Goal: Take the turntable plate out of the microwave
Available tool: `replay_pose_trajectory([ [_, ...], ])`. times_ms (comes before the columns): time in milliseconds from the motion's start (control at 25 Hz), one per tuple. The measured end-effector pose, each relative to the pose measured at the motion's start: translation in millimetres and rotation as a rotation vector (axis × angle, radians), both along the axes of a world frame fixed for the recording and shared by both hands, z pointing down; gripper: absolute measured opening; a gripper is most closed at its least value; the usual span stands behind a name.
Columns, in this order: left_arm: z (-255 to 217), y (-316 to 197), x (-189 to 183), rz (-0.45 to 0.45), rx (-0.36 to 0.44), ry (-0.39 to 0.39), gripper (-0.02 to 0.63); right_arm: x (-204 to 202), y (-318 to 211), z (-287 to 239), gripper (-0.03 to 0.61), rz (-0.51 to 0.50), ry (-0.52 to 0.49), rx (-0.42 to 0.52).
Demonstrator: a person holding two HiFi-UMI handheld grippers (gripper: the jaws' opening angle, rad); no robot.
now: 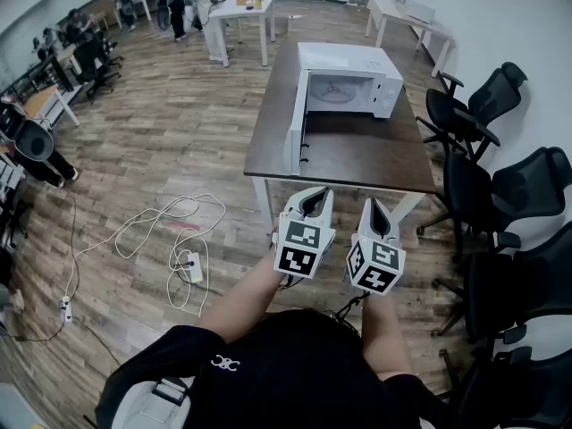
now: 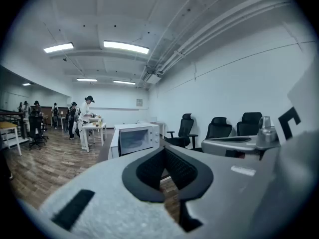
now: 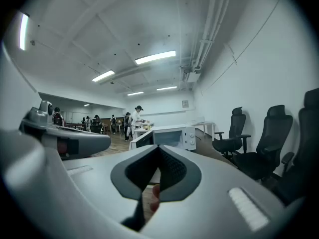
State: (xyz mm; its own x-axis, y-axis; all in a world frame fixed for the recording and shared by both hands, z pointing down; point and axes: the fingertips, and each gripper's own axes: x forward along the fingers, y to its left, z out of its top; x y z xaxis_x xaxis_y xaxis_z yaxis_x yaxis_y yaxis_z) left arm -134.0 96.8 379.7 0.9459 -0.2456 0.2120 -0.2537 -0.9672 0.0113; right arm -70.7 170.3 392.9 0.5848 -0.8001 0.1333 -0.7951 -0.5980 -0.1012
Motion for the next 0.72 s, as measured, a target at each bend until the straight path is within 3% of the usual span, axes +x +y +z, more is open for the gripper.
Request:
replay_pose_trajectory([
  [480,8.8,18.5,14.6,-0.012,0.026,-0.019,0.008,0.2,6.8,14.2,0.008,-0.071,-0.027,-0.008],
  [720,9.3,25.0,23.9,-0.017,0.036,-0.028,0.008,9.9,16.5,15.1,0.009,-0.055,-0.037,0.004],
])
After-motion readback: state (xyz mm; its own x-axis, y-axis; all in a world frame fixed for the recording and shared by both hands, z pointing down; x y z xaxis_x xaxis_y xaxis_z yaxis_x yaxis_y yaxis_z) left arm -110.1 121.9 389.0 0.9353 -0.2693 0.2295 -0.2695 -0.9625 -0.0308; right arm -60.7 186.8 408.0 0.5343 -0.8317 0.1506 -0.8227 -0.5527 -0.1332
